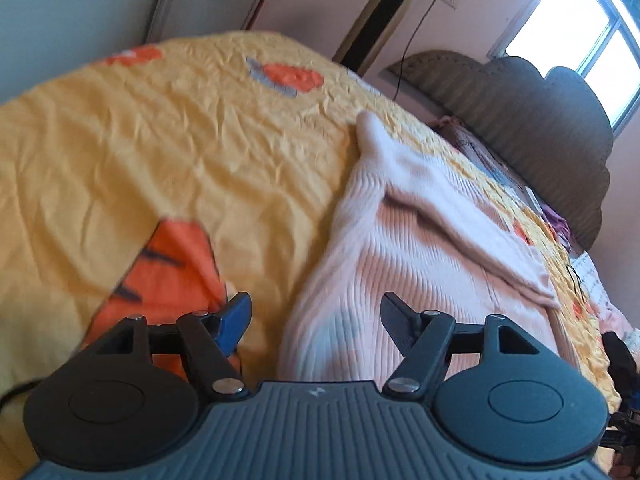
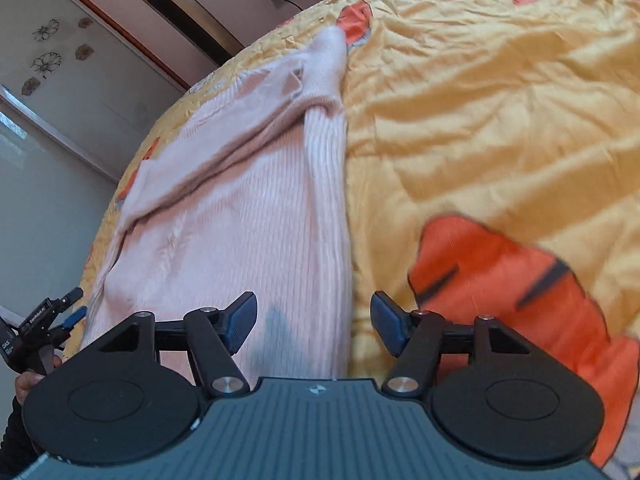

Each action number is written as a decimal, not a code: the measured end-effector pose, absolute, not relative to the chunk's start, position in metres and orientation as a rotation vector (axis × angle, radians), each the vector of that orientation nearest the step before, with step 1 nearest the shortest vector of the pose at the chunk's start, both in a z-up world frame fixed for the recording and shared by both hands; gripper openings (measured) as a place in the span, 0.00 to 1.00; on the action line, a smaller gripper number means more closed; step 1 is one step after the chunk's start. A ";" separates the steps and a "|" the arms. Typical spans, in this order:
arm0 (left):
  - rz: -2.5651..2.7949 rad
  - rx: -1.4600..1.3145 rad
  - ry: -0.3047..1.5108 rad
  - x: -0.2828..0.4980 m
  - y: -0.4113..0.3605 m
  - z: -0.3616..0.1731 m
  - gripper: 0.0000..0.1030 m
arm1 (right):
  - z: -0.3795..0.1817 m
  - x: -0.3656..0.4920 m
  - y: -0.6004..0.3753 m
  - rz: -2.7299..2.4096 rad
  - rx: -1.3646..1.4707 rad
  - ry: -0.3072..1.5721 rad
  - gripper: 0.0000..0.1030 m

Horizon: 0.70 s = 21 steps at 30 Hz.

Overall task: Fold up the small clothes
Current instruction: 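Grasp the hem with the right gripper while the left gripper grasps the hem, lifting toward the collar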

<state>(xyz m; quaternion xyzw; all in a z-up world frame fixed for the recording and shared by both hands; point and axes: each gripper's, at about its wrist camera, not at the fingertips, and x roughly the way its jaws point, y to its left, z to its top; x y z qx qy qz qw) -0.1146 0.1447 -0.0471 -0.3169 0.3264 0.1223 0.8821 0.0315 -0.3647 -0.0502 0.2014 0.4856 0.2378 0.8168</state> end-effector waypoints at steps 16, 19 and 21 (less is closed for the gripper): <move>0.010 -0.803 0.787 -0.157 0.126 -0.064 0.27 | -0.080 -0.038 -0.383 0.688 0.795 1.171 0.53; 0.039 -0.782 0.818 -0.157 0.126 -0.066 0.14 | -0.082 -0.040 -0.380 0.637 0.729 1.180 0.14; 0.040 -0.794 0.826 -0.158 0.127 -0.066 0.14 | -0.084 -0.042 -0.380 0.647 0.723 1.163 0.14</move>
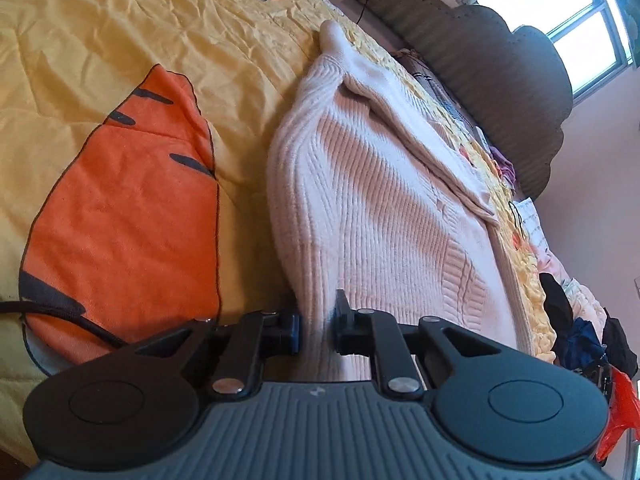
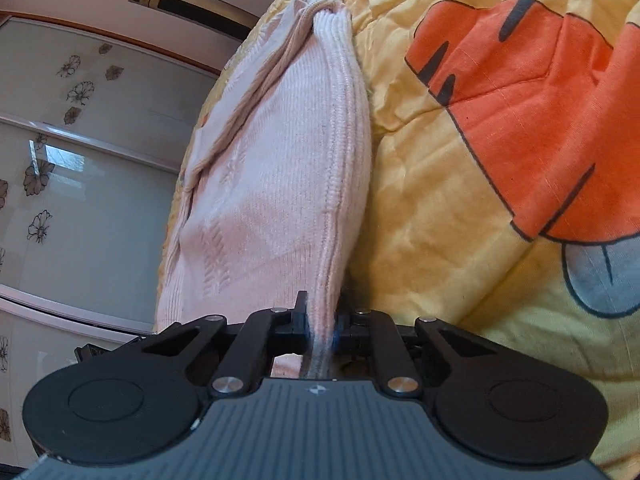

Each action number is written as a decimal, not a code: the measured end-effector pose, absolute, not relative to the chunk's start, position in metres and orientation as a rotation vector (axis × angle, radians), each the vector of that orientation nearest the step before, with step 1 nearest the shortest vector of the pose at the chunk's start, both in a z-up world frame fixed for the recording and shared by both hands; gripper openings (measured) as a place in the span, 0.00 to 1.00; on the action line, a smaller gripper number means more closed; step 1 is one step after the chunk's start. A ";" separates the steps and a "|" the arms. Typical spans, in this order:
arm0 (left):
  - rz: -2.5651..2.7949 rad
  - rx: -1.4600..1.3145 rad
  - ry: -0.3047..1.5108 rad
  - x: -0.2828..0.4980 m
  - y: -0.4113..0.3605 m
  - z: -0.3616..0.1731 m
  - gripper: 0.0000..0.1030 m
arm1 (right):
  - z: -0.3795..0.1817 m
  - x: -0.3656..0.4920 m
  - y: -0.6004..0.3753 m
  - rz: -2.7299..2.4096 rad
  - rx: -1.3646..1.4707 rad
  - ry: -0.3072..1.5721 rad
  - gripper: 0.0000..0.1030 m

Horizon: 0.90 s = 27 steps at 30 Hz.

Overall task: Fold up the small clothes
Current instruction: 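Grasp the hem with the right gripper while the left gripper grasps the hem, lifting toward the collar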

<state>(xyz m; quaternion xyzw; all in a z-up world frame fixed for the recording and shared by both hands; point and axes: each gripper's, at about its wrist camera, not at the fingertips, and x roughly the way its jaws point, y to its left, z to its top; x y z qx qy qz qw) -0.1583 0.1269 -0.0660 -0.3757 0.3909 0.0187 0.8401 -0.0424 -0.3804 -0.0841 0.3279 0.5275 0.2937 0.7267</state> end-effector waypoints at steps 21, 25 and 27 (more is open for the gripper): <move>-0.059 -0.931 0.659 -0.101 0.169 -0.009 0.13 | -0.005 0.018 -0.371 0.848 0.880 0.877 0.15; -0.087 -0.921 0.620 -0.076 0.177 0.006 0.13 | 0.012 0.042 -0.363 0.871 0.863 0.837 0.15; -0.102 -0.915 0.604 -0.055 0.182 0.014 0.13 | 0.019 0.058 -0.359 0.883 0.856 0.815 0.15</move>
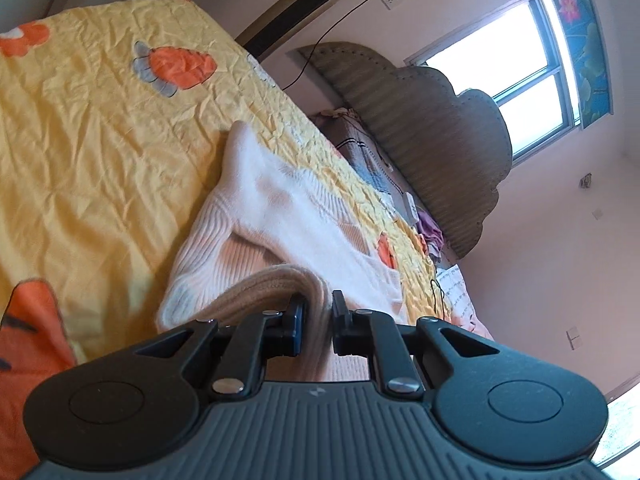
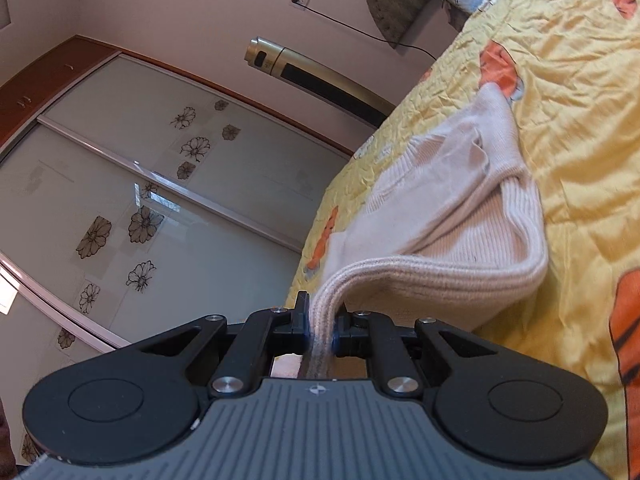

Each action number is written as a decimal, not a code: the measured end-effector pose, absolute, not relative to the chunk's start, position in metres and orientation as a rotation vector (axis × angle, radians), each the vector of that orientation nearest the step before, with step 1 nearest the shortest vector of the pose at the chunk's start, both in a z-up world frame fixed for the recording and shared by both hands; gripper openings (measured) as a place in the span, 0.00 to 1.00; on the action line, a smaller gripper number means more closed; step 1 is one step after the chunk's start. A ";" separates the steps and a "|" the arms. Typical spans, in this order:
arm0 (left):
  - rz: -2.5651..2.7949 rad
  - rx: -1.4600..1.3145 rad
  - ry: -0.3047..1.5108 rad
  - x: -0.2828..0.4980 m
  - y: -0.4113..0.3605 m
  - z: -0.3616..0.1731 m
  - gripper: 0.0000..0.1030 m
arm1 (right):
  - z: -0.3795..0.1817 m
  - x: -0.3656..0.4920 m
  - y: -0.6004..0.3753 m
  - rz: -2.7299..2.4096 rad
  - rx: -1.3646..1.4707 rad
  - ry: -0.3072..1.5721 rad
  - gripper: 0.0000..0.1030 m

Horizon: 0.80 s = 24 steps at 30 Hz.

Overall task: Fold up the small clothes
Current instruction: 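Grasp the hem with the right gripper while the left gripper grasps the hem, lifting toward the collar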

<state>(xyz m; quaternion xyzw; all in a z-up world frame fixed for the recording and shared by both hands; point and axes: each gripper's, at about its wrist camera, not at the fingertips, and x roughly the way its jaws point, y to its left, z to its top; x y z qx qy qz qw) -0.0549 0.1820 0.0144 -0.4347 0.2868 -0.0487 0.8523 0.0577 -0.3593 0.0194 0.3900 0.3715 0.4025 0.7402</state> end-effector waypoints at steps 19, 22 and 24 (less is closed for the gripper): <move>0.110 -0.969 0.675 0.192 0.232 -0.054 0.17 | -0.088 0.319 -0.294 0.519 0.948 0.985 0.16; 0.066 -0.987 0.666 0.200 0.243 -0.045 0.52 | -0.094 0.324 -0.299 0.556 1.040 0.953 0.27; 0.060 -0.990 0.591 0.197 0.248 -0.032 0.83 | -0.090 0.328 -0.303 0.574 1.073 0.923 0.53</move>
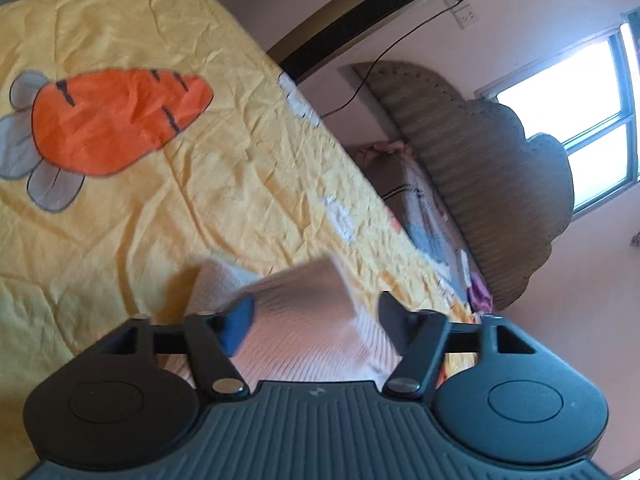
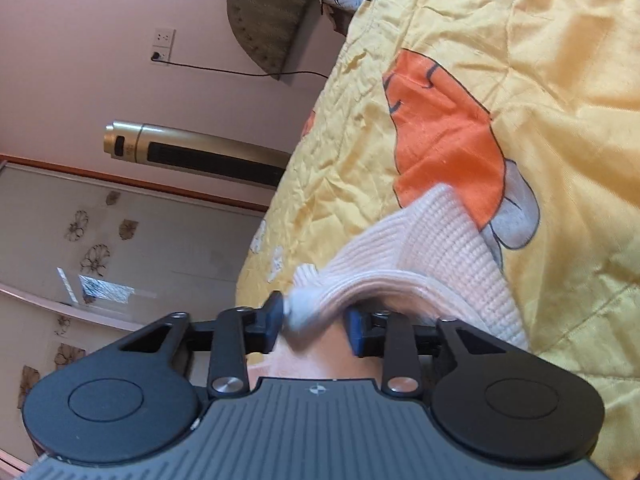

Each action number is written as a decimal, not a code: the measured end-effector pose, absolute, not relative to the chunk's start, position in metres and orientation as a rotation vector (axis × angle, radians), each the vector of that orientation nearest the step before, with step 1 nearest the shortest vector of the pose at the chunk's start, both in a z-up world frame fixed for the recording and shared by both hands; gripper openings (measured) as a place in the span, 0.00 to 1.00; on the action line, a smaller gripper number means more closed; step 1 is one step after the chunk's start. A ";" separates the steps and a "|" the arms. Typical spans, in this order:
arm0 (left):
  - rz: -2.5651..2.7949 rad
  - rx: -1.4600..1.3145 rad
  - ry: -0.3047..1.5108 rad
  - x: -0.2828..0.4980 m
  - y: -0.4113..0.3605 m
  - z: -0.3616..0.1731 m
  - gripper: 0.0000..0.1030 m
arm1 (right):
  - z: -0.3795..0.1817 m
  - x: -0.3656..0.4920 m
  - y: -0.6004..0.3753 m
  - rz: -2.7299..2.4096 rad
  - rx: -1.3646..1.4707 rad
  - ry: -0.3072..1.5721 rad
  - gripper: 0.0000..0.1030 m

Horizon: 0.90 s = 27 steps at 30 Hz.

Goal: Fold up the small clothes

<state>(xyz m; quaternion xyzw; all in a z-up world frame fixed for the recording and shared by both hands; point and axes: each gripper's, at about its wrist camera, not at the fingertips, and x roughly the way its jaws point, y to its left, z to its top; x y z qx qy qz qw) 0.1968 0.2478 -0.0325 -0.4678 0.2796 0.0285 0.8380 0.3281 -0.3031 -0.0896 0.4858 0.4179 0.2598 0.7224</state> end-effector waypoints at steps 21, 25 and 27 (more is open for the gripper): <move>0.101 -0.441 0.748 0.159 0.175 -0.048 0.86 | -0.057 0.286 -0.310 0.539 0.468 0.949 0.29; 0.122 -0.440 0.800 0.178 0.175 -0.044 0.86 | -0.054 0.293 -0.311 0.553 0.499 0.943 0.30; 0.140 -0.418 0.809 0.186 0.174 -0.042 0.75 | -0.058 0.300 -0.307 0.553 0.507 0.964 0.31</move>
